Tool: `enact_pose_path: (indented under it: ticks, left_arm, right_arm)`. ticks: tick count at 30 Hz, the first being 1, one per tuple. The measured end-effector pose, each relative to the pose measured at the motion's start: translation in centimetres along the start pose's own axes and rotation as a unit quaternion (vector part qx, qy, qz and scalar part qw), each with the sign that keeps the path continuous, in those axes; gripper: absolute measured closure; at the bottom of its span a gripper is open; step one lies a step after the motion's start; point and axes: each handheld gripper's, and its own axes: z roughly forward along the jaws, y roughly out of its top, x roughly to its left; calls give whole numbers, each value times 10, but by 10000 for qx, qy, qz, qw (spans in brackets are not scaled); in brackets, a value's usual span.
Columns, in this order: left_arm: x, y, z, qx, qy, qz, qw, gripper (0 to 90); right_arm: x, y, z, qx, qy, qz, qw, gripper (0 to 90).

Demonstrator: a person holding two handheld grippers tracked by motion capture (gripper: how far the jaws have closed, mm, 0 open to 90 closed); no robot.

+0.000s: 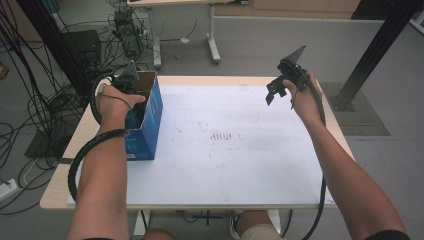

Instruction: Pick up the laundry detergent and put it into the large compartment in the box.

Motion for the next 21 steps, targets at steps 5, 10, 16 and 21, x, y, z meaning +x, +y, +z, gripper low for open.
enact_pose_path:
  ticks: [5, 10, 16, 21]
  left_arm:
    - [-1, 1, 0, -4, 11, 1, 10000, 378]
    - [-1, 0, 0, -10, 6, -1, 10000, 377]
    - [-1, 0, 0, -1, 8, 4, 10000, 377]
    - [-1, 0, 0, 5, 11, 7, 10000, 377]
  right_arm:
    - [0, 0, 0, 11, -1, -2, 10000, 64]
    - [0, 0, 0, 3, 7, 7, 10000, 64]
    - [0, 0, 0, 17, 9, 20, 10000, 64]
    - [0, 0, 0, 9, 10, 21, 10000, 64]
